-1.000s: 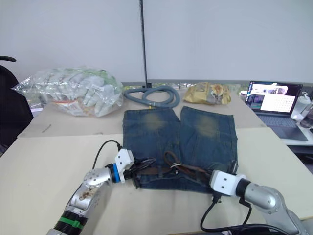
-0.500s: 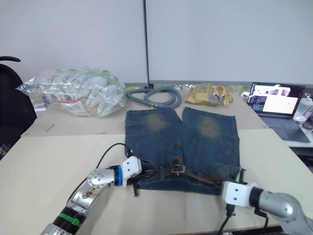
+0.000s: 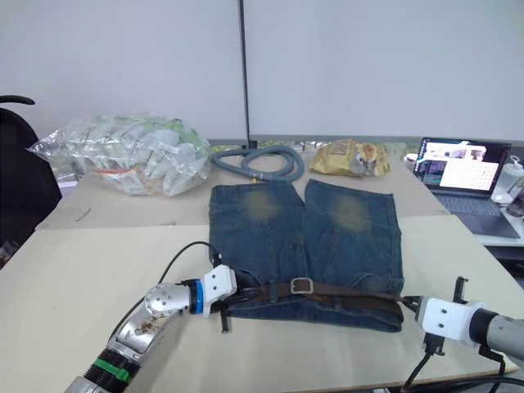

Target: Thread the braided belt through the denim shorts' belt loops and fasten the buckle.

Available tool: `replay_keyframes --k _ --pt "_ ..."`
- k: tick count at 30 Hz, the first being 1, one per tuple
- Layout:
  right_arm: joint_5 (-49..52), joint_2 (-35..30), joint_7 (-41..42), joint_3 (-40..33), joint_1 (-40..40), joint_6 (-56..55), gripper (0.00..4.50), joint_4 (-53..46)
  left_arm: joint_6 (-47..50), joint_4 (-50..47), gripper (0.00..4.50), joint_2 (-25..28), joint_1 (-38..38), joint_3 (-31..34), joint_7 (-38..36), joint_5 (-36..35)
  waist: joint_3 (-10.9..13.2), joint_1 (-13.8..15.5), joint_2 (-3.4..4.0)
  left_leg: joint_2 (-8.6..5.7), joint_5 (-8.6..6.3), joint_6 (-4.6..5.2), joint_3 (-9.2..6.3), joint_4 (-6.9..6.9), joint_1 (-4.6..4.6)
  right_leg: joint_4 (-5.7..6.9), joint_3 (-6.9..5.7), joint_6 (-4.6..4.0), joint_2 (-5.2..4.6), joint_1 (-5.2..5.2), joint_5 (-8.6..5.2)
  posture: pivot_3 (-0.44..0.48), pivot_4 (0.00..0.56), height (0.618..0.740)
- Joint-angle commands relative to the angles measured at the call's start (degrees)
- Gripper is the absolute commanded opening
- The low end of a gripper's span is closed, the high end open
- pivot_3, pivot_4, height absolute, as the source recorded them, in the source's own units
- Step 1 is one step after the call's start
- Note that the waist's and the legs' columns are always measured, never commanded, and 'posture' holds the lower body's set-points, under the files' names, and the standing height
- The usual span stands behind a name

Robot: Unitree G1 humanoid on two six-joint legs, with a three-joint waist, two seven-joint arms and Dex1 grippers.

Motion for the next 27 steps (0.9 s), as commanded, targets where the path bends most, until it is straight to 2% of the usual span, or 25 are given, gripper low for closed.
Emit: replay_keyframes --k 1,2,6,11,15,20,24,25,27 --pt "3.1 1.4 -1.3 -3.9 -1.1 3.9 0.00 -0.4 0.5 1.5 0.02 0.3 1.9 0.0 0.4 0.5 0.0 -0.1 0.00 0.01 0.00 0.00 0.00 0.00 0.00 -0.02 0.01 0.00 -0.01 0.01 0.00 0.000 0.150 0.740" --pt "5.2 1.8 0.1 -3.9 -0.7 5.2 0.00 -1.0 0.4 1.2 0.02 0.1 2.1 0.6 0.6 -0.2 0.0 -0.1 0.00 0.02 0.00 0.00 -0.01 0.00 0.00 -0.03 0.01 0.00 -0.01 0.01 0.01 0.000 0.150 0.740" --pt "14.1 3.5 5.8 -5.5 1.8 11.0 1.39 -2.5 1.4 -2.9 0.00 -0.6 3.4 3.8 0.3 -5.0 0.0 -0.1 -0.01 0.04 0.00 0.00 -0.02 -0.01 -0.04 -0.04 -0.01 0.00 -0.04 -0.02 0.01 0.000 0.150 0.740" --pt "19.2 3.5 10.5 -9.5 3.2 15.5 3.14 1.3 8.9 -11.3 0.00 -1.1 5.8 10.7 1.3 -15.1 0.0 -0.5 -0.01 0.09 -0.01 0.00 -0.03 -0.02 -0.11 -0.10 0.03 -0.02 -0.03 -0.06 0.03 0.000 0.150 0.740" --pt "21.7 3.8 13.9 -11.5 2.1 17.4 4.49 4.0 14.4 -16.3 1.13 0.7 7.8 15.7 0.9 -22.3 0.0 -0.5 0.01 0.10 -0.02 -0.02 -0.03 -0.02 -0.10 -0.12 0.01 -0.03 0.00 -0.06 0.02 0.000 0.150 0.740" --pt "29.9 6.8 17.6 -12.5 -0.4 24.5 4.50 2.0 16.8 -17.8 2.84 6.8 12.9 21.6 0.2 -23.7 0.1 -1.0 0.03 0.11 -0.02 -0.03 -0.03 -0.05 -0.10 -0.13 0.01 -0.04 0.05 -0.04 0.02 0.000 0.150 0.740" --pt "31.7 8.5 19.2 -12.2 -1.3 27.6 4.50 1.4 14.7 -17.4 4.23 10.8 16.7 22.1 -0.6 -20.8 0.1 -1.0 0.10 0.12 -0.05 -0.08 -0.03 -0.07 -0.11 -0.18 0.00 -0.05 0.05 -0.08 0.01 0.000 0.150 0.740" --pt "31.8 8.9 19.3 -12.1 -1.7 28.1 4.50 1.5 14.4 -17.6 4.48 11.7 17.7 21.6 -0.5 -19.5 0.1 -0.8 0.13 0.09 -0.06 -0.09 -0.04 -0.07 -0.11 -0.20 -0.02 -0.04 0.02 -0.08 0.01 0.000 0.150 0.740" --pt "31.5 9.6 19.8 -11.6 -2.2 28.5 4.50 1.7 14.9 -18.8 4.48 12.2 19.0 21.3 0.9 -18.3 0.1 -0.5 0.15 0.06 -0.14 -0.19 -0.03 -0.06 -0.12 -0.27 0.00 -0.02 0.00 -0.07 0.03 0.000 0.150 0.740"
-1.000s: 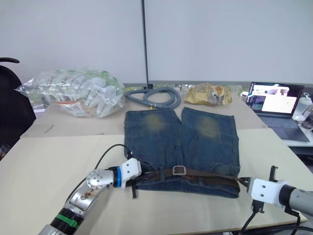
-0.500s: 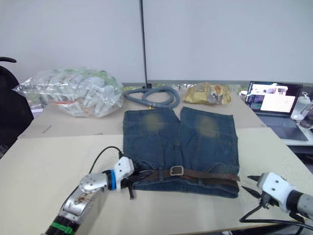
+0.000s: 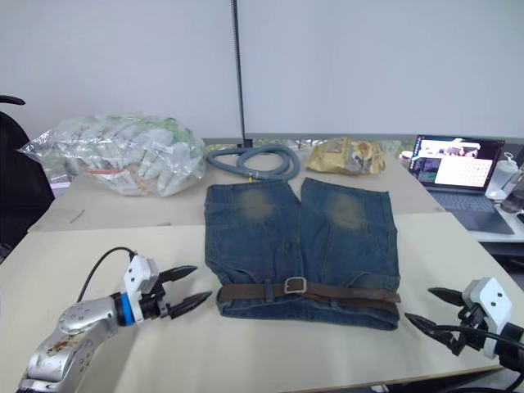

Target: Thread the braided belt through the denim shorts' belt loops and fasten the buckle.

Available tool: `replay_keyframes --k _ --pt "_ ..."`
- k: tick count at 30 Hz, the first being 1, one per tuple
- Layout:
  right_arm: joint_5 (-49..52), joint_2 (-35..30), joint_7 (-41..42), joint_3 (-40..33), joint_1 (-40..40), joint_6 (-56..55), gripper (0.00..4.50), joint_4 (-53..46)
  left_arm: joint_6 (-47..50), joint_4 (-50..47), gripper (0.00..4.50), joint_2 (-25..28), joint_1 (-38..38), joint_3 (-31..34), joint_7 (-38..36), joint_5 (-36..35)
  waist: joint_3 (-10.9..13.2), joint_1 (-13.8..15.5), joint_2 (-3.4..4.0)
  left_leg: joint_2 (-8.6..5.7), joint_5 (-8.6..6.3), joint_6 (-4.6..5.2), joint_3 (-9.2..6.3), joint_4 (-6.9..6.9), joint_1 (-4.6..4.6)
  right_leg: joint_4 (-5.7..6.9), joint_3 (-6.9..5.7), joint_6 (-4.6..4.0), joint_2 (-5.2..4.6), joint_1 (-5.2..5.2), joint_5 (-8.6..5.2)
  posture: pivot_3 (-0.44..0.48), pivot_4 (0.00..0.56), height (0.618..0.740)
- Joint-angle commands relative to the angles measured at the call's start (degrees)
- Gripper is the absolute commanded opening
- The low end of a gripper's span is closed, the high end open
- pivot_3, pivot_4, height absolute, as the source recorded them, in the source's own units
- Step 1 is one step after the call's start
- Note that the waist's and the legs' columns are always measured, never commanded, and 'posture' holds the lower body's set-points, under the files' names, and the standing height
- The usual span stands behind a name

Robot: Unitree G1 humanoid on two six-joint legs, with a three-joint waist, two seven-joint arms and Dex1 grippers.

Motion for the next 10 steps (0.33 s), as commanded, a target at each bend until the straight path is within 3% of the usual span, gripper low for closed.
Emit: replay_keyframes --k 1,10 --pt "1.4 0.7 1.1 -0.9 -1.0 0.9 4.50 -1.0 -0.4 -3.0 4.48 0.7 1.4 0.1 1.3 1.6 0.0 0.3 0.03 0.00 -0.03 -0.02 0.01 0.00 0.00 -0.03 0.02 0.01 0.00 0.00 0.01 0.000 0.150 0.740" --pt "0.6 1.4 2.5 -0.2 -2.7 2.9 4.50 -1.5 -1.0 -2.9 4.48 0.0 0.7 -0.8 3.8 3.9 0.1 0.3 0.18 0.05 -0.04 -0.09 0.00 -0.05 -0.02 -0.07 0.02 0.03 0.01 -0.03 0.05 0.000 0.150 0.740"
